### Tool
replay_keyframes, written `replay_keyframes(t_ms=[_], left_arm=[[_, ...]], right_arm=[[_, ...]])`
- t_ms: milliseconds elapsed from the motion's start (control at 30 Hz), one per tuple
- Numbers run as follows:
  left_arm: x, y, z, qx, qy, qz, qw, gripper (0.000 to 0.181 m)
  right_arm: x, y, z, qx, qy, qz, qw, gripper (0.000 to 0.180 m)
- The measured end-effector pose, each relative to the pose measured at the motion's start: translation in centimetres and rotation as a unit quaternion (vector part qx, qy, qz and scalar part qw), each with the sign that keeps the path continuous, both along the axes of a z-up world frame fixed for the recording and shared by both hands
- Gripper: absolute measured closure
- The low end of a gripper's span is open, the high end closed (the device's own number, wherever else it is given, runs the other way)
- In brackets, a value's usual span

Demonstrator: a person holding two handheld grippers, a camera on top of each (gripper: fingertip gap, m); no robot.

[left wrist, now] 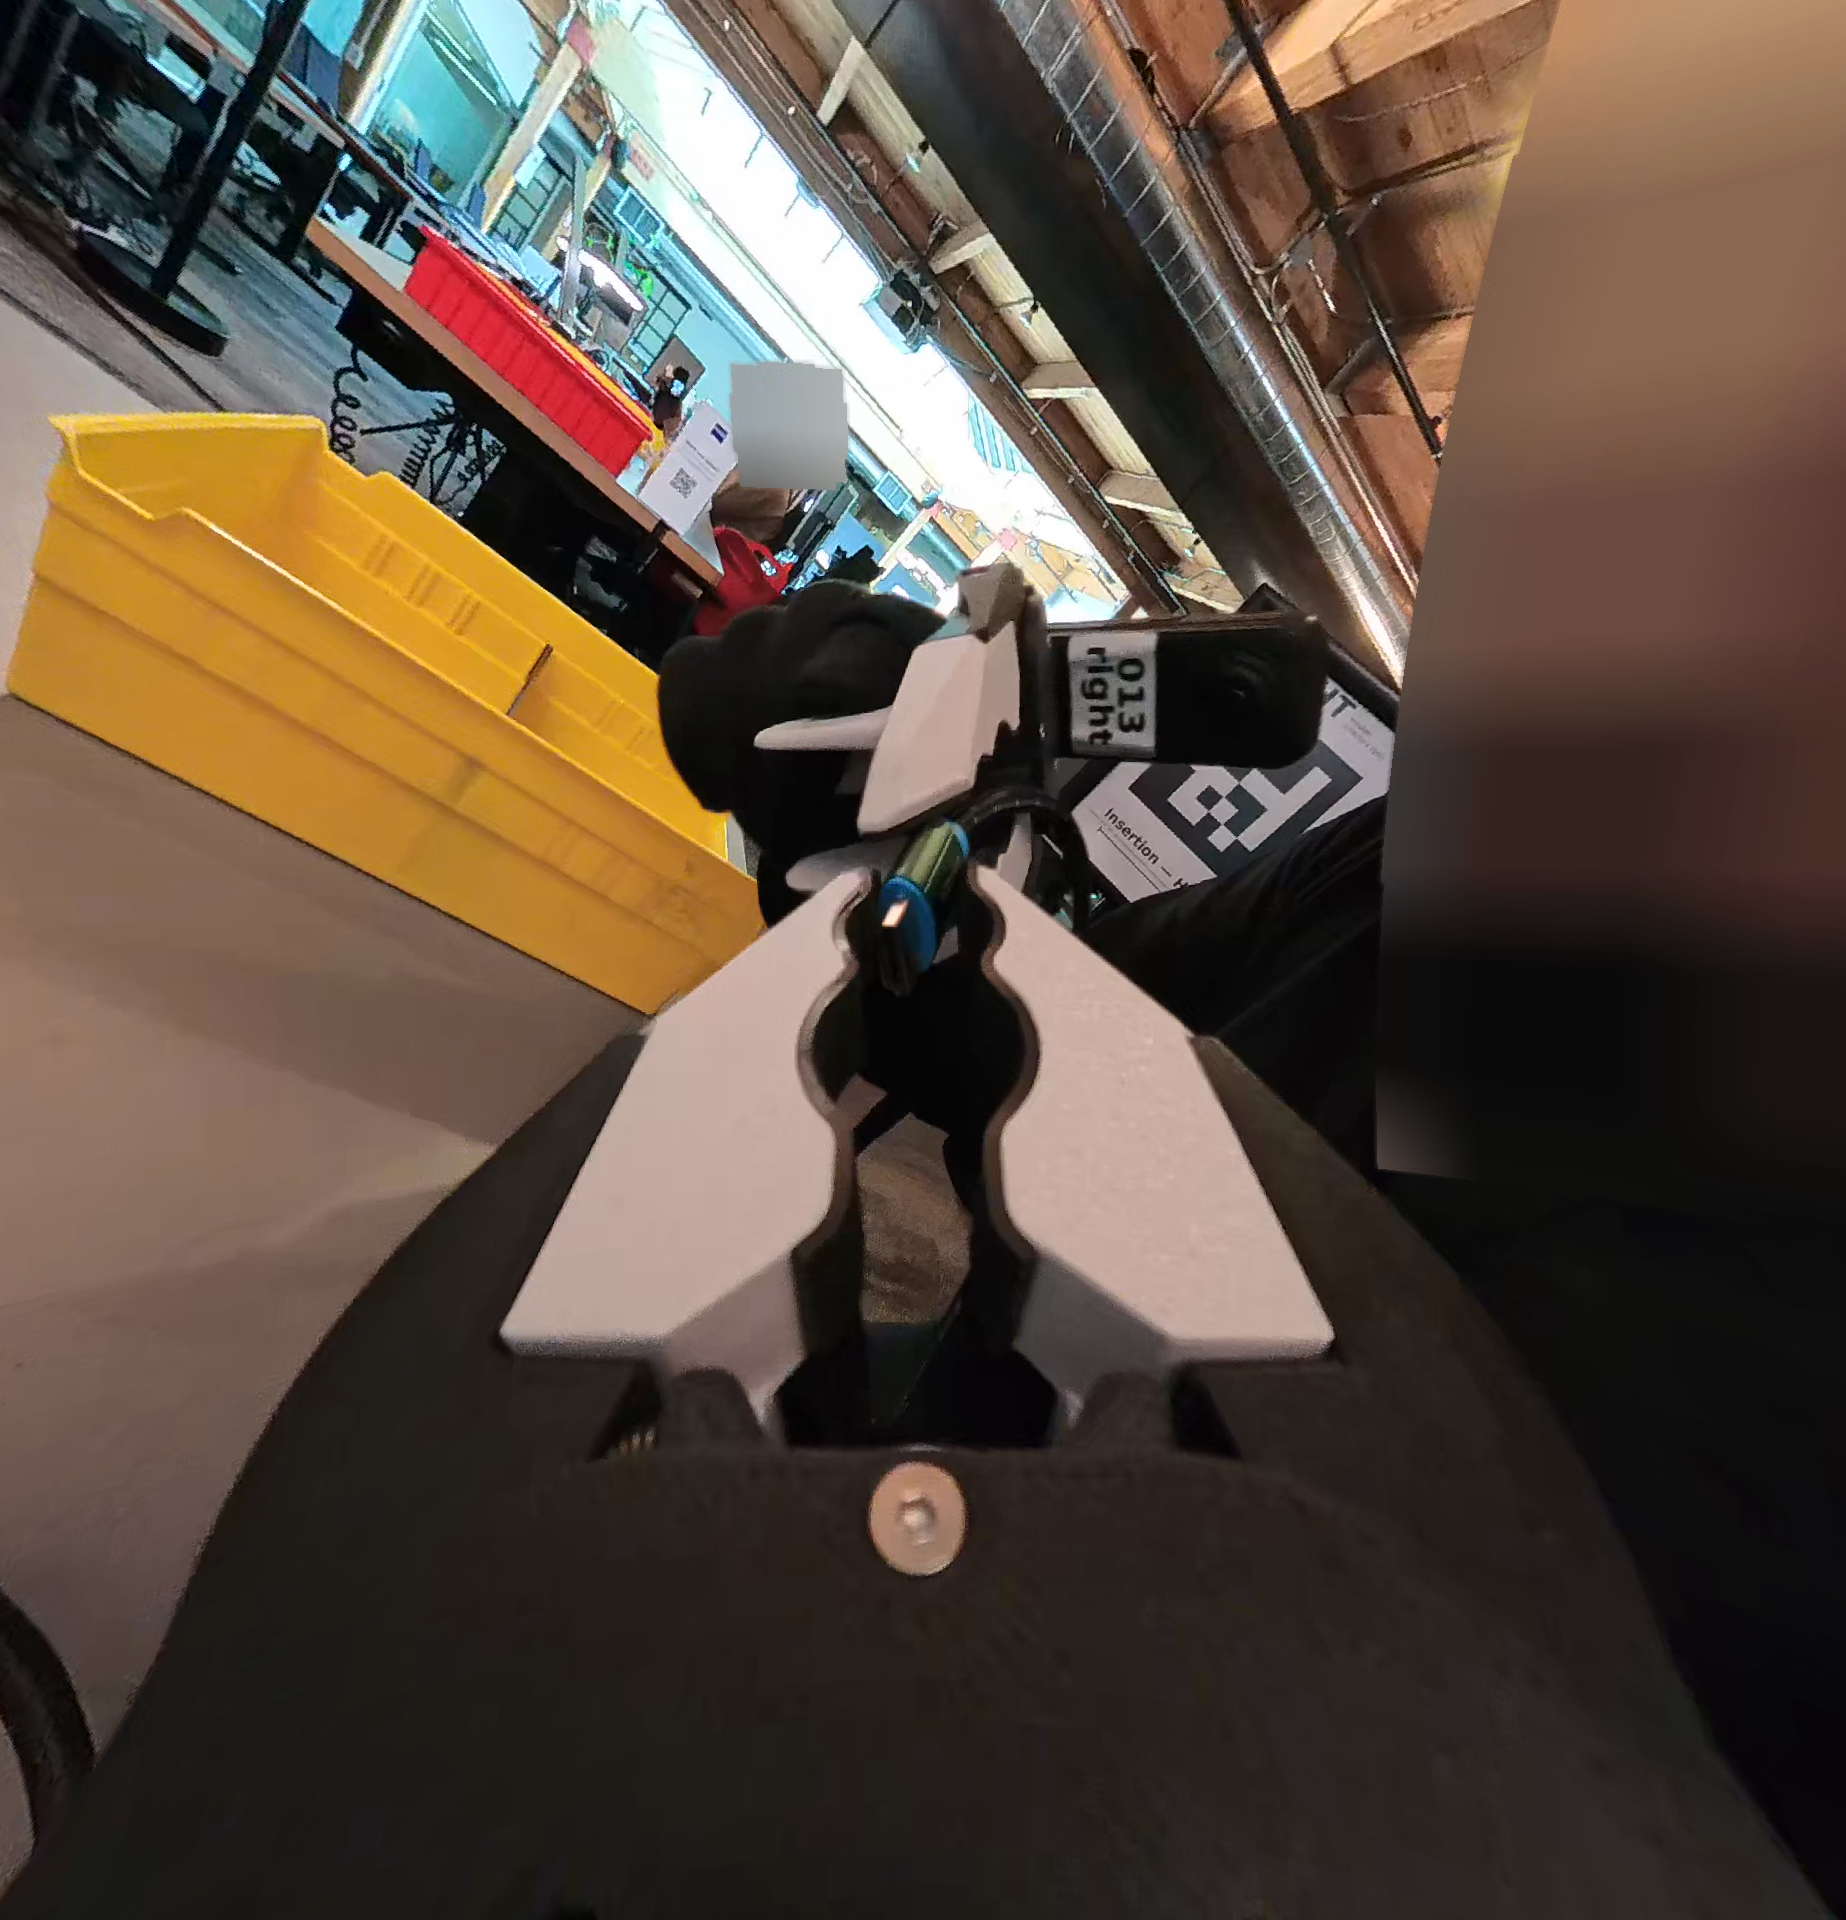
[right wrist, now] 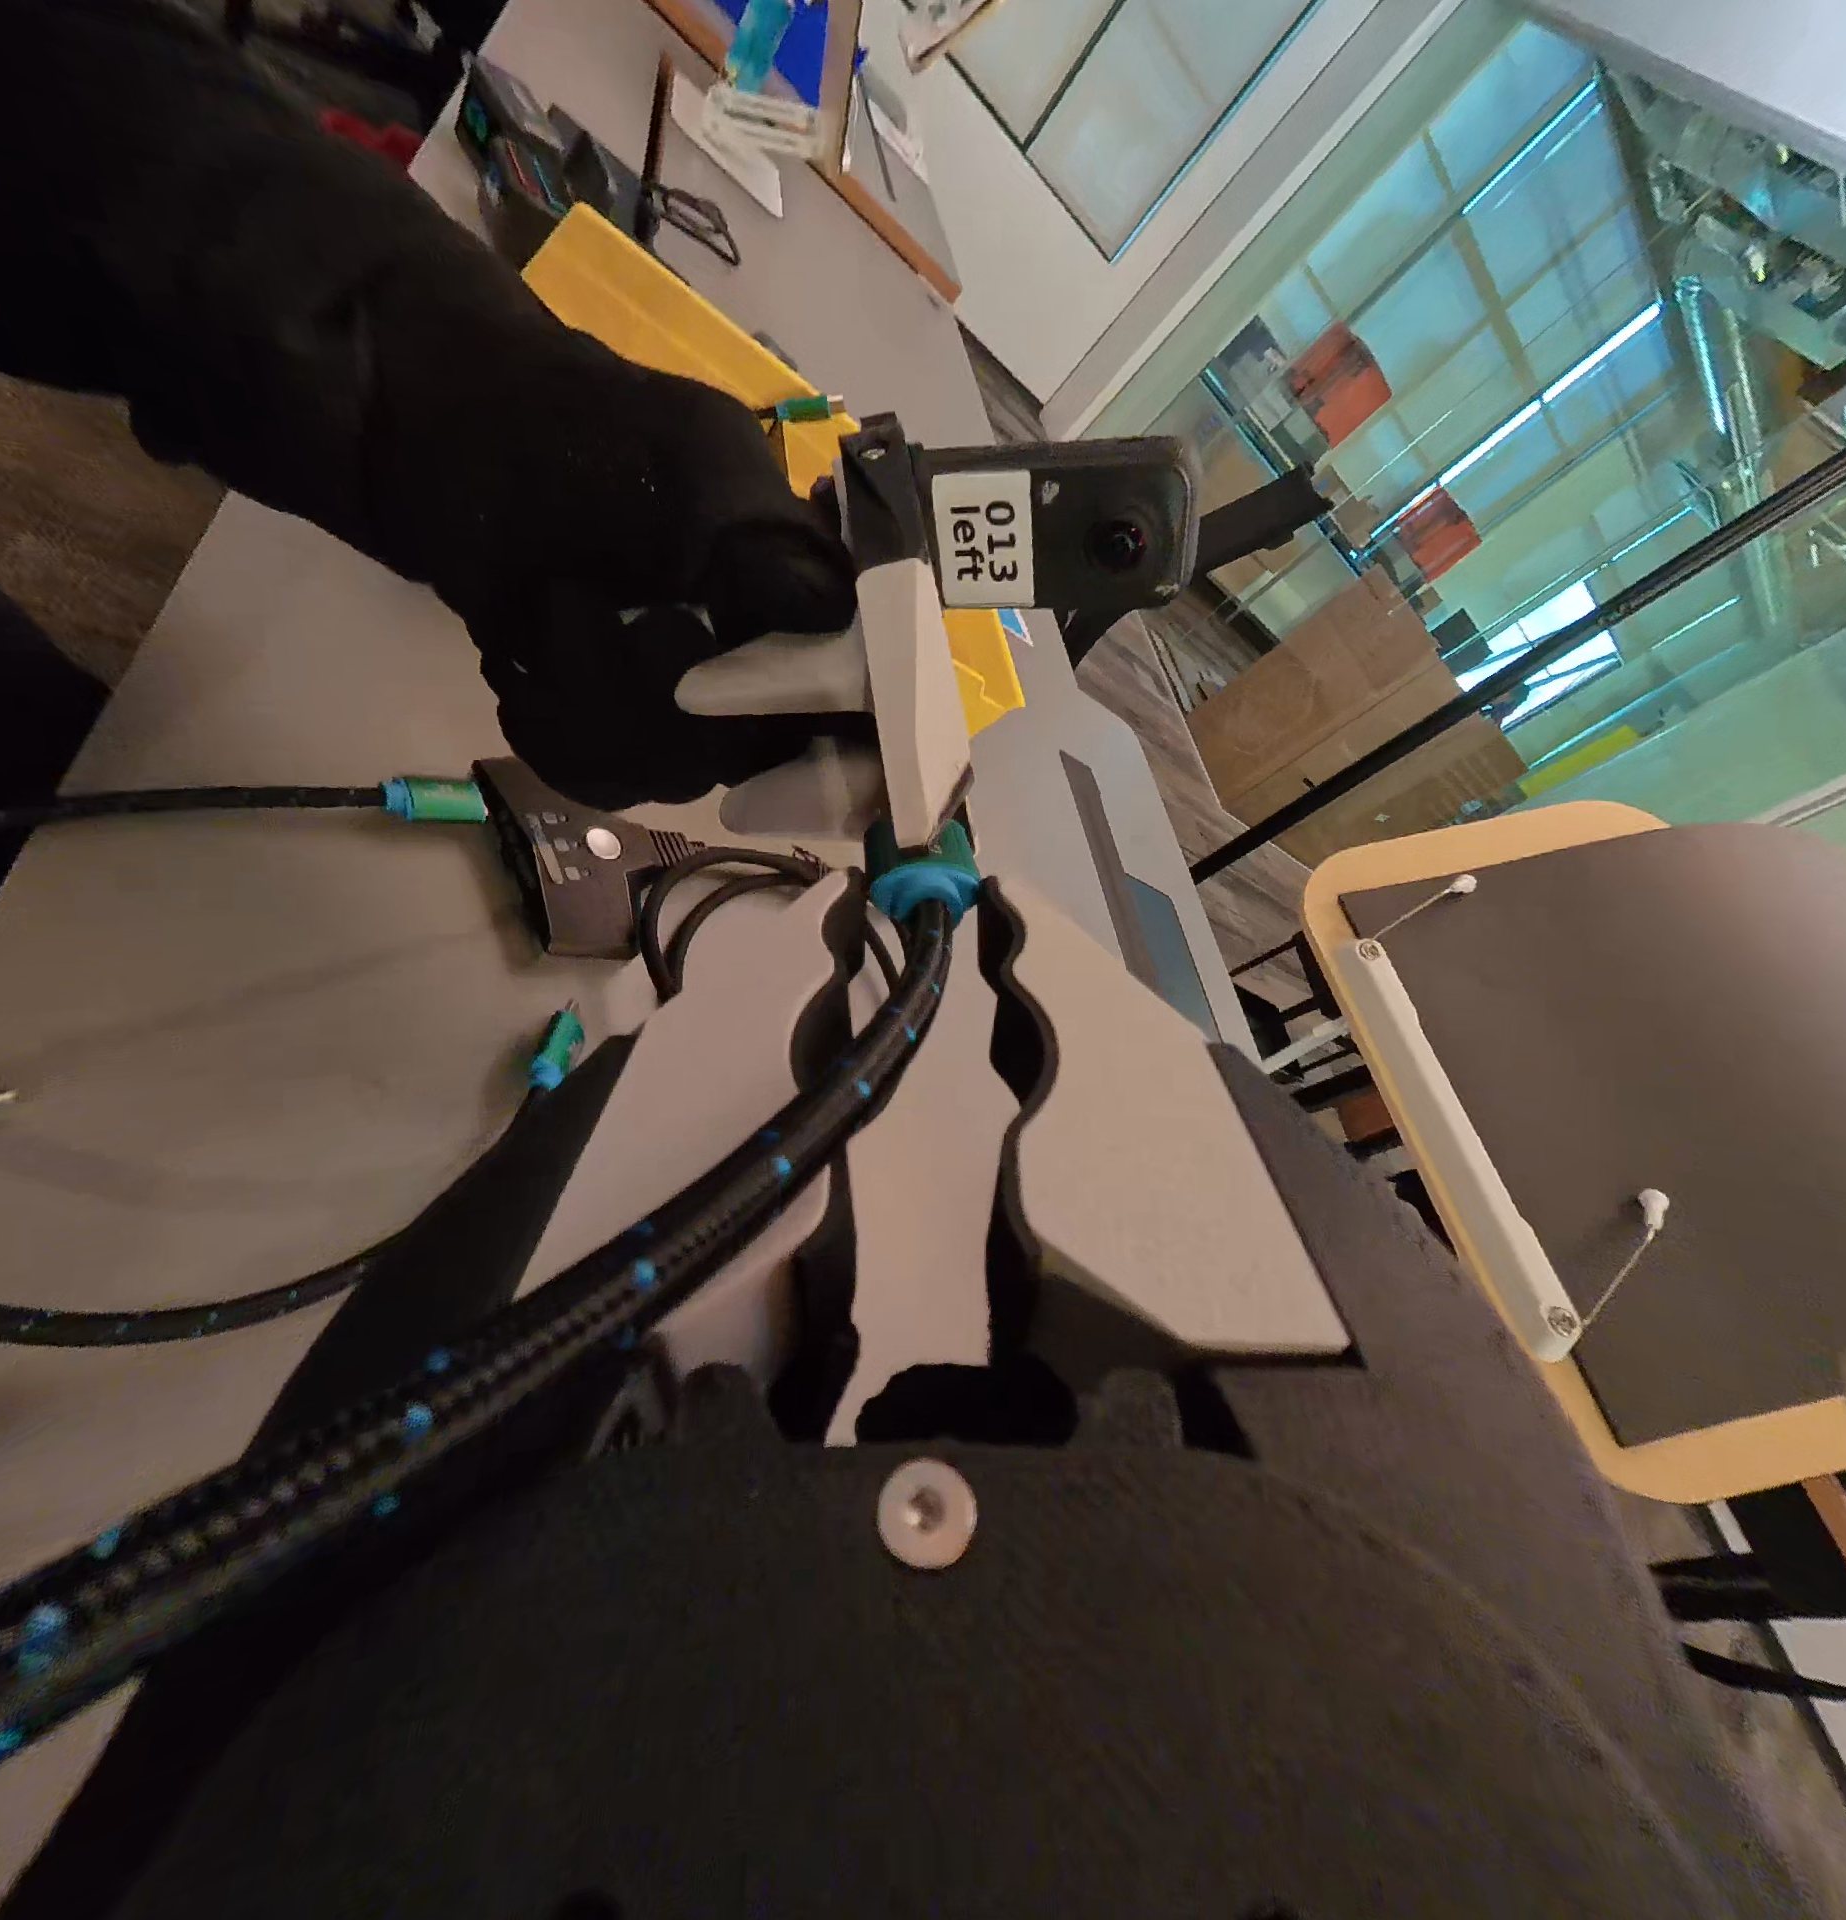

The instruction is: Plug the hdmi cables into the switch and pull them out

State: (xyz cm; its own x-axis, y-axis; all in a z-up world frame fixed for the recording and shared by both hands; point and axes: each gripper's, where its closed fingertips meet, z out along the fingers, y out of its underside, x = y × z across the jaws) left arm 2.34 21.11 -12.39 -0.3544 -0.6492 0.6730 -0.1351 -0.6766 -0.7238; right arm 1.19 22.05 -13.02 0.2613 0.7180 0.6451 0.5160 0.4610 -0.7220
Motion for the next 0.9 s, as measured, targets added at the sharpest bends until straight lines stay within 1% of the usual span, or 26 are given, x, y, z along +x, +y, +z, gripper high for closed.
replay_keyframes(t_ms=[33, 200, 433, 767, 900], left_arm=[[0.0, 0.0, -0.1, -0.001, 0.001, -0.002, 1.0, 0.169], [0.4, 0.3, -1.0, -0.016, 0.011, 0.004, 1.0, 0.169], [0.8, 0.9, -2.0, 0.023, 0.057, 0.033, 0.998, 0.168], [1.0, 1.0, -1.7, 0.01, 0.042, 0.018, 0.999, 0.166], [0.2, 2.5, -1.1, 0.01, 0.03, 0.05, 0.998, 0.162]], right_arm=[[0.0, 0.0, -0.1, 0.004, -0.008, -0.002, 1.0, 0.162], [0.2, 0.3, -0.9, 0.012, -0.046, -0.013, 0.999, 0.162], [0.8, 0.9, -2.0, -0.006, -0.091, -0.037, 0.995, 0.162], [0.8, 0.9, -1.8, -0.024, -0.048, -0.031, 0.998, 0.162], [1.3, 1.0, -1.3, -0.031, -0.028, -0.034, 0.999, 0.162]])
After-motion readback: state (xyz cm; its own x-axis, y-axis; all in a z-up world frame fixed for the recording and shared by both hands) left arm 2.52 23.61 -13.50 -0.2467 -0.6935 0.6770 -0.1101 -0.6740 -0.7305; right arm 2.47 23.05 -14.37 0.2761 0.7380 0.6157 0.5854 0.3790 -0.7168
